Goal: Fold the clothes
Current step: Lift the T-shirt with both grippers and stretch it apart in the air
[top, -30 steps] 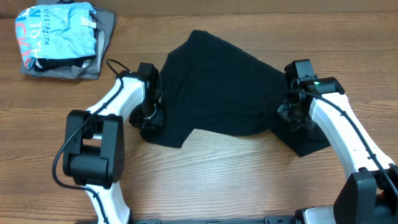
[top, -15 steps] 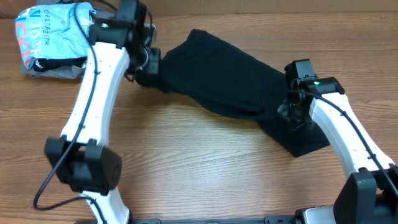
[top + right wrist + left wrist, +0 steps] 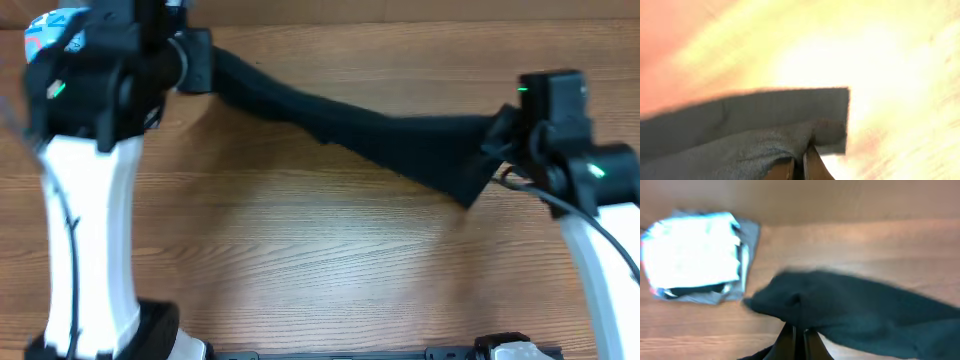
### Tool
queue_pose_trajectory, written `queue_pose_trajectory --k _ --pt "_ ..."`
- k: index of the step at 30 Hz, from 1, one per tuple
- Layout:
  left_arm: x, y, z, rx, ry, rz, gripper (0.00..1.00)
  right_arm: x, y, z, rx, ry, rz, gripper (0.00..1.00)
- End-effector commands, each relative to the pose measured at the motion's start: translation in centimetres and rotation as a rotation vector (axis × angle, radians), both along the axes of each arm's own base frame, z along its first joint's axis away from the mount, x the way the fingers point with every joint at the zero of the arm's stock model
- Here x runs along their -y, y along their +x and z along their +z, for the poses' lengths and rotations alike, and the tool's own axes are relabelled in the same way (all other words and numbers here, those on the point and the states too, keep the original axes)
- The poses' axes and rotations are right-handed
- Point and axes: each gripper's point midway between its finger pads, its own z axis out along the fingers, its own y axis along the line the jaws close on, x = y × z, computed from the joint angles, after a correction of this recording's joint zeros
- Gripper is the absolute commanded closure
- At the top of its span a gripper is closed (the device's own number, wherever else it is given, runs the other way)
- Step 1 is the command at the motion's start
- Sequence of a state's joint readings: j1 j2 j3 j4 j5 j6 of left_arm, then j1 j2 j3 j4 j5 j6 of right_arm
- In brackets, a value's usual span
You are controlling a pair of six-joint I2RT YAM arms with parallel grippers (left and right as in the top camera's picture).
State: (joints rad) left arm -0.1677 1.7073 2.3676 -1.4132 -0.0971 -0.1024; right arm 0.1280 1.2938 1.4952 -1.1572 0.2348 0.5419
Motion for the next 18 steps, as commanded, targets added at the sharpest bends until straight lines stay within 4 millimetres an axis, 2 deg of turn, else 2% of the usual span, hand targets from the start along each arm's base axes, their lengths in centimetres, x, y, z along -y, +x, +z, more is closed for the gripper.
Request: queue_pose_trajectory --k 1,5,9,13,18 --pt "-1.7 -3.4 5.7 0.169 -0.006 0.053 0.96 0.2 -1.2 6.2 0.160 -0.034 0.049 0.96" --pt "-2.6 -6.6 9.3 0.280 -0.016 0.069 0.96 0.5 -3.2 11.8 0.315 -0.040 0.066 0.96" --pt "-3.1 -9.8 12.5 0.388 -0.058 0.082 0.96 0.8 -5.6 16.3 0.446 -0.029 0.061 0.96" --pt "-3.2 -11.5 13.7 0.430 -0.081 0.085 0.96 1.0 -7.1 18.8 0.520 -0.030 0.063 0.96" --pt "-3.4 -11.3 13.6 0.428 -0.082 0.099 0.96 1.6 -7.5 20.0 0.555 -0.057 0.044 0.96"
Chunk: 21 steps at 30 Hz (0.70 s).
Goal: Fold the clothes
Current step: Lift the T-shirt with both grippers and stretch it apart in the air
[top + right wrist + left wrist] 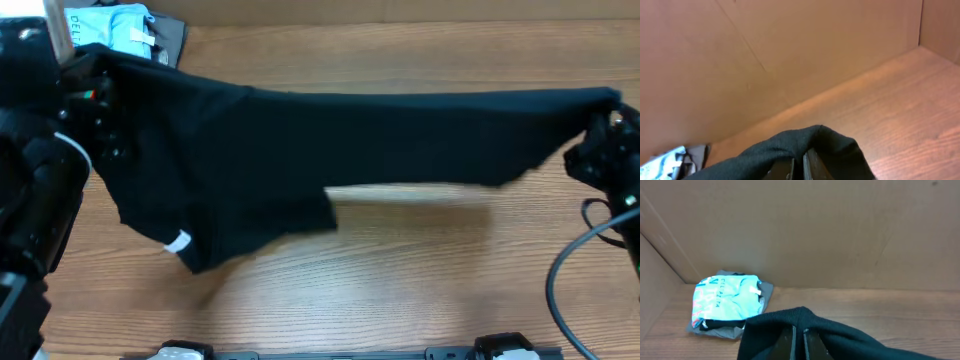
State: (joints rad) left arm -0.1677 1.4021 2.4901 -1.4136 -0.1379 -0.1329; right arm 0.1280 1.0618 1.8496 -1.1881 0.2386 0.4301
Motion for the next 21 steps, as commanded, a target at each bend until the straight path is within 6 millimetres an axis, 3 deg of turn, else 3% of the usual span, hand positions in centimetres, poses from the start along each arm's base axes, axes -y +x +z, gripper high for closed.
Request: queue_pose_trajectory --k 1,7,10,21 --pt "-0.6 1.2 -0.1 -0.005 -0.013 0.046 0.96 0.6 0.2 0.7 0.017 -0.029 -0.031 0.96" --pt "0.1 5.6 -2.8 -0.095 0.044 0.031 0.96 2.0 1.5 0.0 -0.015 -0.066 -0.118 0.96" --pt "0.3 6.7 -3.7 -0.124 0.055 0.028 0.96 2.6 1.8 -0.4 -0.032 -0.083 -0.153 0.96" --pt "0.9 5.1 -2.6 -0.093 -0.003 0.018 0.96 2.1 1.9 -0.6 -0.042 -0.073 -0.123 0.96"
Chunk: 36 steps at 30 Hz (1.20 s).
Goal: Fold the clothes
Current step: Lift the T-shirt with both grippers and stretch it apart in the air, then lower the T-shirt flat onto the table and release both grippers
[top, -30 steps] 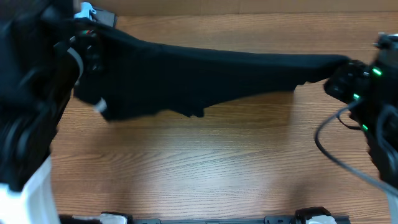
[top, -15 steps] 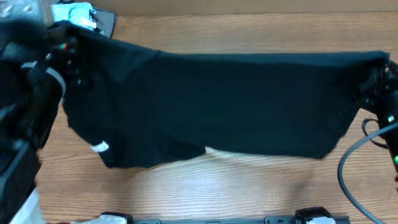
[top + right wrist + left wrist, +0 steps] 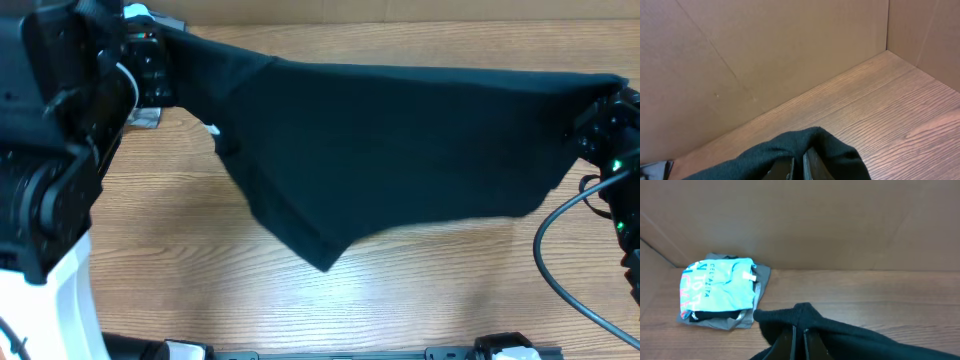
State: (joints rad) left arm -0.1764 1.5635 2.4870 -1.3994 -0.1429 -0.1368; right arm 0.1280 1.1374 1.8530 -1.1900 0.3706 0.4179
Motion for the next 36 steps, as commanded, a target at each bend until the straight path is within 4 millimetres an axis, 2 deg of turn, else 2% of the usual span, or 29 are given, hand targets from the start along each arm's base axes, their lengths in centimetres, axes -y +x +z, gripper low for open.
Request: queue_pose_trajectory --k 1,5,9,10,11,14,17,18,20,22,24,27,30,31,33,36 --pt "-0.4 -1.1 1.3 0.042 -0.023 0.022 0.96 0.0 -0.1 0.7 0.019 -0.005 0.000 0.96" --pt "0.2 1.5 -1.6 -0.049 -0.008 0.021 0.96 -0.3 2.1 -1.0 -0.042 -0.005 0.000 0.96" --pt "1.8 6.3 -6.5 -0.183 -0.009 -0.015 0.96 -0.9 5.8 -3.9 -0.137 -0.013 0.009 0.96" --pt "2.3 7.6 -7.8 -0.211 -0.014 -0.027 0.96 -1.1 7.0 -4.7 -0.158 -0.016 0.009 0.96" --pt "2.9 10.6 -10.5 -0.254 -0.008 -0.038 0.96 -1.4 9.7 -6.3 -0.190 -0.028 0.014 0.96" --pt "3.4 15.8 -13.7 -0.250 0.032 -0.057 0.96 -2.3 14.7 -8.7 -0.211 -0.067 0.047 0.96" --pt "3.1 19.7 -15.0 -0.199 0.030 -0.045 0.96 -3.6 19.4 -10.0 -0.167 -0.095 0.113 0.96" --pt "2.9 20.6 -14.7 -0.166 0.026 -0.039 0.96 -4.0 20.8 -10.1 -0.143 -0.112 0.135 0.96" --pt "2.1 21.5 -12.7 -0.085 0.036 -0.031 0.96 -4.2 22.4 -9.2 -0.085 -0.144 0.151 0.96" --pt "1.2 21.0 -9.1 0.002 0.054 -0.018 0.96 -4.0 22.5 -7.3 -0.041 -0.165 0.150 0.96" --pt "0.0 19.3 -4.3 0.106 0.085 0.015 0.96 -3.2 21.7 -4.1 0.009 -0.182 0.131 0.96" --pt "-1.1 14.8 3.2 0.268 0.121 0.042 0.96 -1.8 19.5 1.1 0.080 -0.204 0.109 0.96" --pt "-1.3 10.2 7.6 0.360 0.108 0.029 0.96 -0.4 17.2 4.5 0.122 -0.204 0.078 0.96" --pt "-1.2 9.0 8.1 0.366 0.104 0.018 0.96 0.1 16.3 5.1 0.120 -0.205 0.069 0.96" --pt "-1.2 7.4 7.9 0.336 0.101 0.009 0.96 0.9 15.2 5.0 0.090 -0.205 0.054 0.96" --pt "-1.2 6.4 4.8 0.206 0.102 -0.001 0.94 2.0 14.1 2.6 -0.010 -0.157 0.019 0.96"
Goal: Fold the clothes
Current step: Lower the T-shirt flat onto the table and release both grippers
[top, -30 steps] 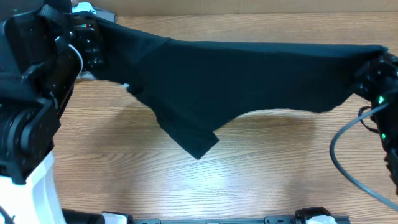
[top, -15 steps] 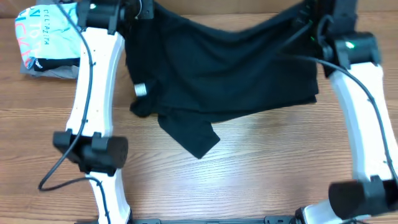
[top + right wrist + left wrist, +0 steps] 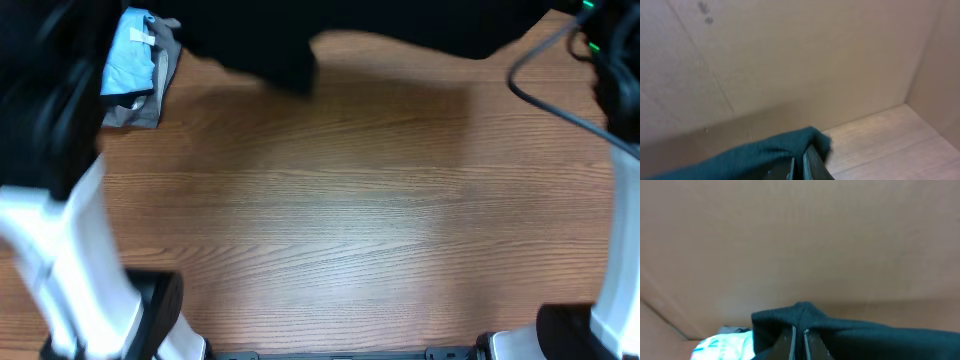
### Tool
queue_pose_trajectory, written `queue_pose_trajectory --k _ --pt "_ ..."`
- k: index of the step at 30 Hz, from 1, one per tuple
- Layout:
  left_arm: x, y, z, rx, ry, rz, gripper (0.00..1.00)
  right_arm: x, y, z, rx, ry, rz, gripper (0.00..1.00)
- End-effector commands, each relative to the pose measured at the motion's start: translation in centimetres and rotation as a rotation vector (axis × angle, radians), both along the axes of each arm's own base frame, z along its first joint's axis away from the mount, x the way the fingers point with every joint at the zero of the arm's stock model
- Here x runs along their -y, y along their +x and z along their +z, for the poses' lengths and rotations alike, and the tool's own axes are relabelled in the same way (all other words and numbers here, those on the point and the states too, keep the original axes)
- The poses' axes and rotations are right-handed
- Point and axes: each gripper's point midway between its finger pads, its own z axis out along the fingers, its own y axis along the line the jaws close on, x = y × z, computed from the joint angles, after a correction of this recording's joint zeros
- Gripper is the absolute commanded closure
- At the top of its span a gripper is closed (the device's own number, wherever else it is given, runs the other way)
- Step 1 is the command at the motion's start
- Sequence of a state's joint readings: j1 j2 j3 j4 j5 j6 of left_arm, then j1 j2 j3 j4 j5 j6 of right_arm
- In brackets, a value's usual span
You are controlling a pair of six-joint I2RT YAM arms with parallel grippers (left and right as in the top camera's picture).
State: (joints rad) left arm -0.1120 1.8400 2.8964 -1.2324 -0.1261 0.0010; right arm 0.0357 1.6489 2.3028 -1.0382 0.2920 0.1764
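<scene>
A black garment (image 3: 300, 35) hangs stretched across the top edge of the overhead view, high above the wooden table (image 3: 330, 230). My left gripper (image 3: 799, 332) is shut on one bunched corner of the black garment (image 3: 805, 317). My right gripper (image 3: 799, 162) is shut on the other corner of the garment (image 3: 790, 145). In the overhead view both grippers lie outside the frame; only the arms show at the sides.
A folded pile of clothes with a light blue printed top (image 3: 135, 65) lies at the table's back left, also low left in the left wrist view (image 3: 720, 347). Cardboard walls (image 3: 790, 60) close the back and right side.
Both grippers have risen and moved toward the back wall with the garment. It hung spread over the table's upper half; now only its lower edge shows at the top of the overhead view.
The garment was first a bunched band held low between both grippers. Then it was stretched wide and lifted, hanging open across the table. It stayed spread and higher, and now it is up near the back wall, both grippers still shut on its corners.
</scene>
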Motion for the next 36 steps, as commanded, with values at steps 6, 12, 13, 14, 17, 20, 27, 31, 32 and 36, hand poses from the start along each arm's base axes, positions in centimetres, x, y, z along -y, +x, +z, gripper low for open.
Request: queue_pose_trajectory --k 6,12,13,14,17,20,27,31,32,36 --pt "1.6 1.7 -13.7 -0.508 -0.047 -0.041 0.96 1.4 -2.0 -7.6 -0.275 0.104 -0.047 0.96" --pt "3.4 3.2 -26.1 -0.936 -0.126 -0.061 0.96 -1.0 -2.5 -16.7 -0.545 0.187 0.056 0.96" --pt "3.5 3.3 -27.7 -0.991 -0.140 -0.046 0.96 -1.3 -2.6 -18.4 -0.589 0.200 0.065 0.96" --pt "4.0 3.3 -29.2 -1.041 -0.155 -0.060 0.96 -1.4 -2.9 -20.4 -0.637 0.217 0.053 0.96" --pt "5.0 2.6 -32.0 -1.150 -0.194 -0.094 0.96 -1.4 -4.0 -25.7 -0.759 0.245 0.022 0.96" --pt "5.3 1.8 -33.2 -1.204 -0.205 -0.098 0.96 -1.3 -5.2 -29.4 -0.841 0.274 -0.016 0.96" --pt "8.7 -1.7 -33.8 -1.299 -0.248 -0.208 0.96 2.7 -7.7 -31.3 -0.897 0.244 -0.247 0.96" --pt "10.2 -5.1 -34.1 -1.367 -0.240 -0.210 0.96 5.6 -8.3 -31.0 -0.873 0.269 -0.342 0.96" --pt "10.5 -6.1 -34.4 -1.389 -0.235 -0.210 0.96 6.3 -8.4 -30.9 -0.869 0.280 -0.363 0.96" --pt "12.3 -10.1 -37.1 -1.532 -0.202 -0.189 0.96 9.6 -9.1 -30.8 -0.843 0.319 -0.447 0.96"
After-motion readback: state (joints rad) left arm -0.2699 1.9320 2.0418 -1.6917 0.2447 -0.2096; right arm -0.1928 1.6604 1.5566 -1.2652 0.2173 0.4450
